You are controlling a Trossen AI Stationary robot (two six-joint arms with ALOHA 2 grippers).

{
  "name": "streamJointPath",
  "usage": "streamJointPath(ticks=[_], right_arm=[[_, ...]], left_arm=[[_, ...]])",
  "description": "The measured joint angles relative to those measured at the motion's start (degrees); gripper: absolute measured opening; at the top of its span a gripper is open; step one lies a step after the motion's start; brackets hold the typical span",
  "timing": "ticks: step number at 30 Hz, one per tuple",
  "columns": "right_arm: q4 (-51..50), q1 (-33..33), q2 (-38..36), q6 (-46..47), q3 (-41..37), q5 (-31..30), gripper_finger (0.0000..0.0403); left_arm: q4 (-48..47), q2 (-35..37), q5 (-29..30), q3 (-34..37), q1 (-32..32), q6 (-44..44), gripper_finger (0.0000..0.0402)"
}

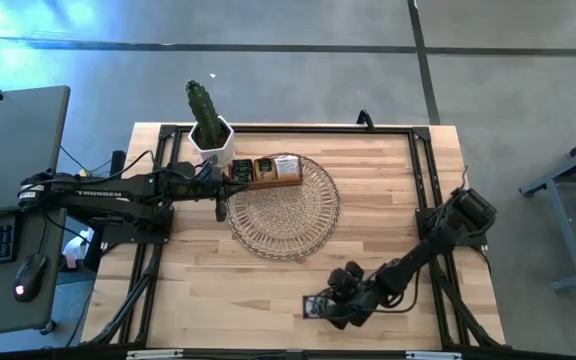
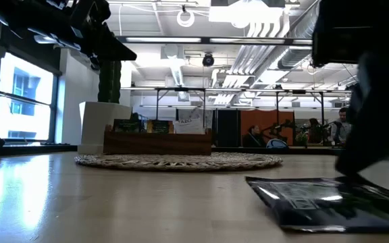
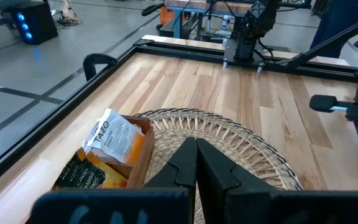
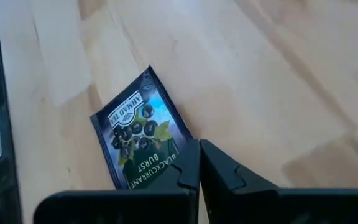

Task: Pick & Place Tea
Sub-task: Put the black tea bag into the left section of the wooden organizer

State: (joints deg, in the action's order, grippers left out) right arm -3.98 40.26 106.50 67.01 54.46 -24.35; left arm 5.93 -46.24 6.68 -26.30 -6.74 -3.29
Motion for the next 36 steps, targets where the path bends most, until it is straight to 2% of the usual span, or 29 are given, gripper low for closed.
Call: streamJointPath(ticks=[4, 8, 16, 21, 26, 31, 36], right_arm=[[2.5, -2.6, 0.0, -6.2, 0.0, -0.2, 0.0002], [5.4, -6.2, -0.1, -14.0, 0.0, -3.9, 0.0001], [9.7, -16.9, -0.2, -30.6, 0.1, -6.1, 0.0001], [11.7, -22.8, -0.2, -37.4, 0.1, -3.8, 0.0001], [12.6, -25.0, -0.2, -40.9, 0.1, -2.3, 0.0], [13.3, -25.3, -0.2, -43.4, 0.1, -2.2, 0.0], [14.9, -25.3, -0.2, -44.2, 0.1, -2.2, 0.0]], left_arm=[[0.1, 0.0, 0.0, 0.0, 0.0, 0.0, 0.0], [2.0, 0.0, 0.0, 0.0, 0.0, 0.0, 0.0], [-0.6, 0.0, -1.3, 0.0, 0.0, 0.0, 0.0], [1.3, 0.0, -1.3, 0.0, 0.0, 0.0, 0.0], [0.5, -1.6, -1.6, 0.0, 0.0, -2.7, 0.0], [1.7, -8.1, -11.3, 0.0, 0.1, -4.5, 0.002], [8.2, -18.2, -16.5, 0.0, 0.0, -4.7, 0.0078]])
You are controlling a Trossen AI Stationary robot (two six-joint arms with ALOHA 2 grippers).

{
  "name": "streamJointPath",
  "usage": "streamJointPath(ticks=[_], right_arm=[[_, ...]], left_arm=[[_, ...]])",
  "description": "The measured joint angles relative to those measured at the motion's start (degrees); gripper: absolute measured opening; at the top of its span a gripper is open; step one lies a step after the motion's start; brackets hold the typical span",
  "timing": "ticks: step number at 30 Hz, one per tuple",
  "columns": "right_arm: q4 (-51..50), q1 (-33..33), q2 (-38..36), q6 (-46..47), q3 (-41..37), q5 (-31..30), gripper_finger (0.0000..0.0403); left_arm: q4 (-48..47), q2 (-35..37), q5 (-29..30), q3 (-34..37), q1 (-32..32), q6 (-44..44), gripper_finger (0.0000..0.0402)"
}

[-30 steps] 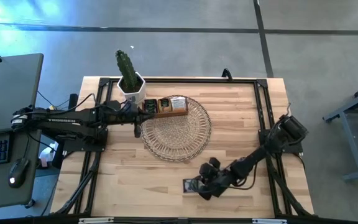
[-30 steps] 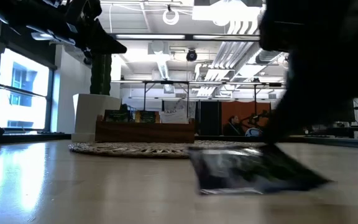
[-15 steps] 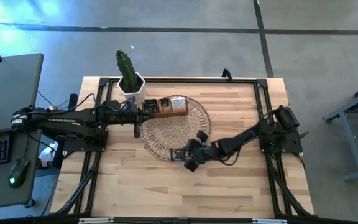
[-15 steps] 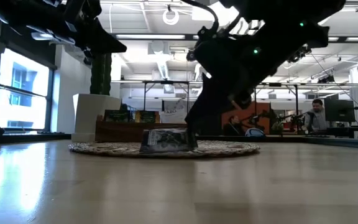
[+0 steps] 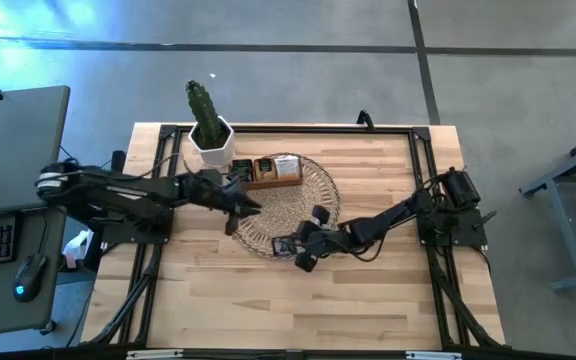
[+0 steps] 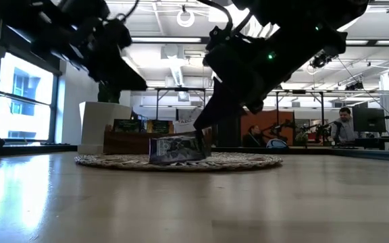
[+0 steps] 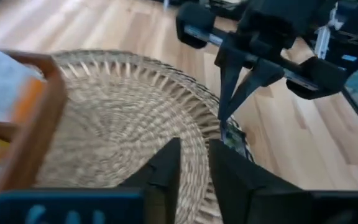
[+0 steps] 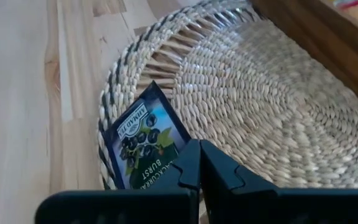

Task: Pick & Place Tea
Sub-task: Put the black tea bag into the left section of the wooden organizer

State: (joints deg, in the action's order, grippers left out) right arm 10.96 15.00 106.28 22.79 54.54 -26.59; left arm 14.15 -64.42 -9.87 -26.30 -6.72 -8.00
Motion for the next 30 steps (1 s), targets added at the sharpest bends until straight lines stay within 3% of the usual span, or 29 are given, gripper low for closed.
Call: streamJointPath(ticks=[5, 10, 14, 18, 26, 30], right_arm=[[2.5, 0.0, 0.0, -3.5, 0.0, 0.0, 0.0], [5.8, -0.4, 0.0, -5.2, 0.0, 0.6, 0.0], [6.9, -0.4, -0.1, -6.4, 0.0, 0.4, 0.0], [7.3, -0.4, -0.1, -6.4, 0.0, 0.2, 0.0], [7.3, -0.4, -0.1, -6.6, 0.0, 0.2, 0.0], [7.3, -0.4, -0.1, -6.8, 0.0, 0.2, 0.0]], left_arm=[[9.7, -9.7, -3.9, 0.0, 0.0, -4.5, 0.0134], [16.6, -17.5, -7.7, 0.0, 0.0, -7.5, 0.0155], [15.3, -21.9, -8.3, -1.4, 0.0, -8.8, 0.0156], [15.8, -26.1, -12.4, -3.9, 0.2, -9.1, 0.0156], [15.6, -32.6, -16.1, -10.6, 4.5, -7.7, 0.0156], [12.2, -35.0, -14.0, -13.7, 6.1, -6.7, 0.0156]])
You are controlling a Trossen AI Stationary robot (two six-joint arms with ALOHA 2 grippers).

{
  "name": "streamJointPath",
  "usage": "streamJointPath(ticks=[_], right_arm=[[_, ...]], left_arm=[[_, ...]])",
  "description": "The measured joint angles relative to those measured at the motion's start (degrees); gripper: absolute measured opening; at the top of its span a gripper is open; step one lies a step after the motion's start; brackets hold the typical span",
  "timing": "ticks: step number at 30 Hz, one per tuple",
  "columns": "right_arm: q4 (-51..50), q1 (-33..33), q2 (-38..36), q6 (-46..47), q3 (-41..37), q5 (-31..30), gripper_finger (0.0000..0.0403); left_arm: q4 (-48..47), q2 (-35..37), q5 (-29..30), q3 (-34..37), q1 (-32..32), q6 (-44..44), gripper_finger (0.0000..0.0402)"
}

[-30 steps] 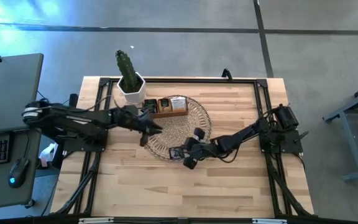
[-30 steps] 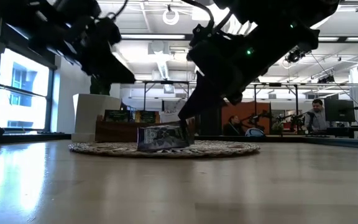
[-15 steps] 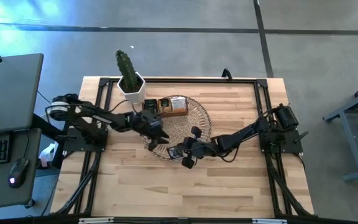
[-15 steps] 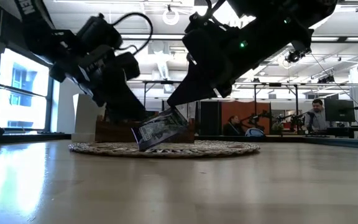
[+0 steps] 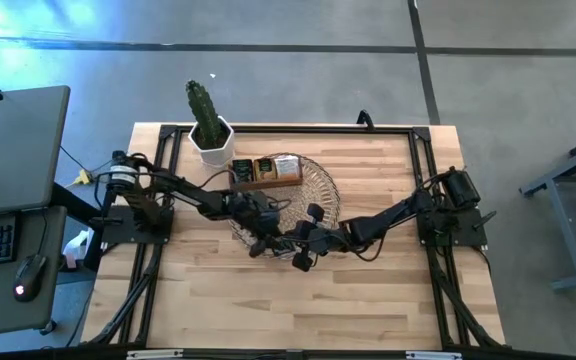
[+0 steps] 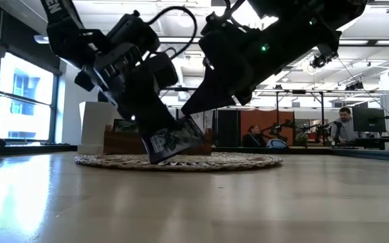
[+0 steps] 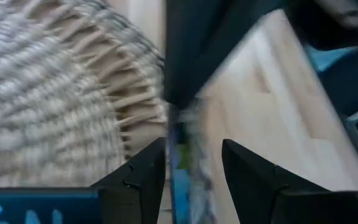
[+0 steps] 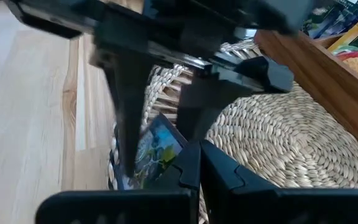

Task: Pick & Place Tea
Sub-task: Put the black tea bag into the left section of the wooden organizer

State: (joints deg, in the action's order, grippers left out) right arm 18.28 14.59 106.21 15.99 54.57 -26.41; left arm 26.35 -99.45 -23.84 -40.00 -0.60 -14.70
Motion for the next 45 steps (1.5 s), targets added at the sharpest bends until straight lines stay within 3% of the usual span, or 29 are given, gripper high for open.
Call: streamJointPath(ticks=[4, 10, 18, 23, 28, 35, 39, 45], right_arm=[[0.0, 0.0, 0.0, 0.0, 0.0, -0.1, 0.0], [0.0, 0.0, 0.0, -0.1, 0.0, -0.8, 0.0], [4.2, 0.0, 0.0, -4.7, 0.0, -1.5, 0.0], [4.0, 0.1, -3.1, -10.5, 0.0, -6.9, 0.0], [6.1, 1.3, -9.4, -21.4, 0.0, -13.9, 0.0001], [7.9, 1.7, -16.9, -28.4, 0.0, -15.1, 0.0], [7.6, 1.4, -17.5, -26.8, 0.0, -14.0, 0.0], [10.5, -2.4, -16.2, -20.6, 0.0, 0.5, 0.0011]], left_arm=[[-4.4, -0.1, 3.7, -2.3, -0.1, 1.0, 0.0123], [-7.0, -0.1, 3.3, -3.4, -0.1, 0.9, 0.0013], [-10.2, 0.0, 3.0, -3.3, -0.1, -2.3, 0.0004], [-12.6, 6.3, 5.0, -3.4, -0.1, -2.3, 0.0002], [-25.4, 19.6, 13.0, -3.3, -0.1, 1.8, 0.0001], [-39.8, 42.8, 25.4, -2.2, -0.1, 5.0, 0.0001], [-38.1, 56.7, 27.8, 4.7, -0.1, 4.2, 0.0], [-18.4, 72.6, 28.2, 22.6, -0.1, 2.1, 0.0]])
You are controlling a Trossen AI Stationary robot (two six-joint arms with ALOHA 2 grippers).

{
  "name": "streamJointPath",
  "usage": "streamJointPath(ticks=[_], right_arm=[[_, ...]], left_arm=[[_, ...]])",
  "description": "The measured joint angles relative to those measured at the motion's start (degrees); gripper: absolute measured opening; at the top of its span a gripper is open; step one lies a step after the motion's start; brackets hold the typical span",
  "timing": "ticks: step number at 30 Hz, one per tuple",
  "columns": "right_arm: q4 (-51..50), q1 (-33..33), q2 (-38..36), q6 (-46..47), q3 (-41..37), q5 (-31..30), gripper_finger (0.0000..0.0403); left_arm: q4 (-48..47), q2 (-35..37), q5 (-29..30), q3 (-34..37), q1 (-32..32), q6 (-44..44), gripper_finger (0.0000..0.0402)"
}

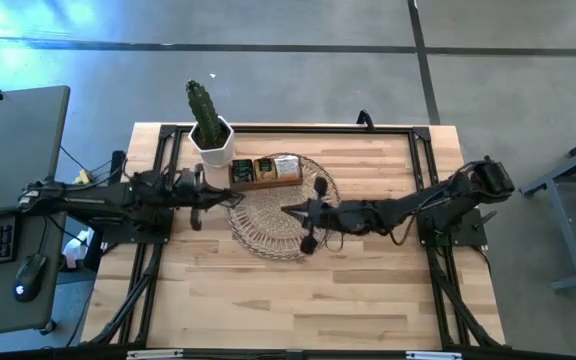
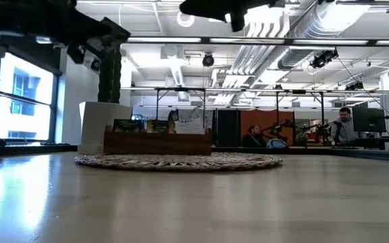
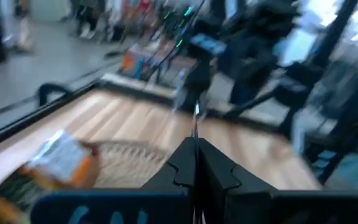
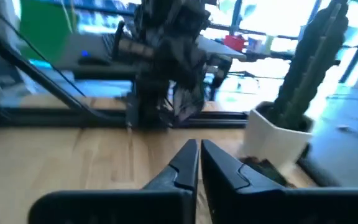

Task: Pick & Place Tea
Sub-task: Put the black tea bag into the left section of the wooden organizer

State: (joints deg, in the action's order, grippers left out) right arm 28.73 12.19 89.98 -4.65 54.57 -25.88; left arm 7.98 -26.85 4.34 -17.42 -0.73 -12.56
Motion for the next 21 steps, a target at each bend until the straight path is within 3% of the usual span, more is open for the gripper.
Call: streamJointPath(ticks=[4, 10, 16, 21], right_arm=[[6.3, -4.4, 2.9, 2.2, 0.0, 7.0, 0.0047], [15.4, -10.2, 11.3, 9.6, 3.3, 21.1, 0.0127], [13.9, -13.4, 19.0, 8.5, 10.2, 20.3, 0.0186], [13.4, -14.9, 22.5, 10.2, 15.9, 24.5, 0.0193]], left_arm=[[10.2, 2.0, -0.2, 7.3, 0.0, -1.2, 0.0], [12.6, 0.3, 2.0, 8.7, 0.0, 0.2, 0.0], [17.7, -1.7, 0.6, 8.6, 0.0, 0.7, 0.0], [18.5, -1.9, 0.7, 8.7, 0.0, 1.8, 0.0]])
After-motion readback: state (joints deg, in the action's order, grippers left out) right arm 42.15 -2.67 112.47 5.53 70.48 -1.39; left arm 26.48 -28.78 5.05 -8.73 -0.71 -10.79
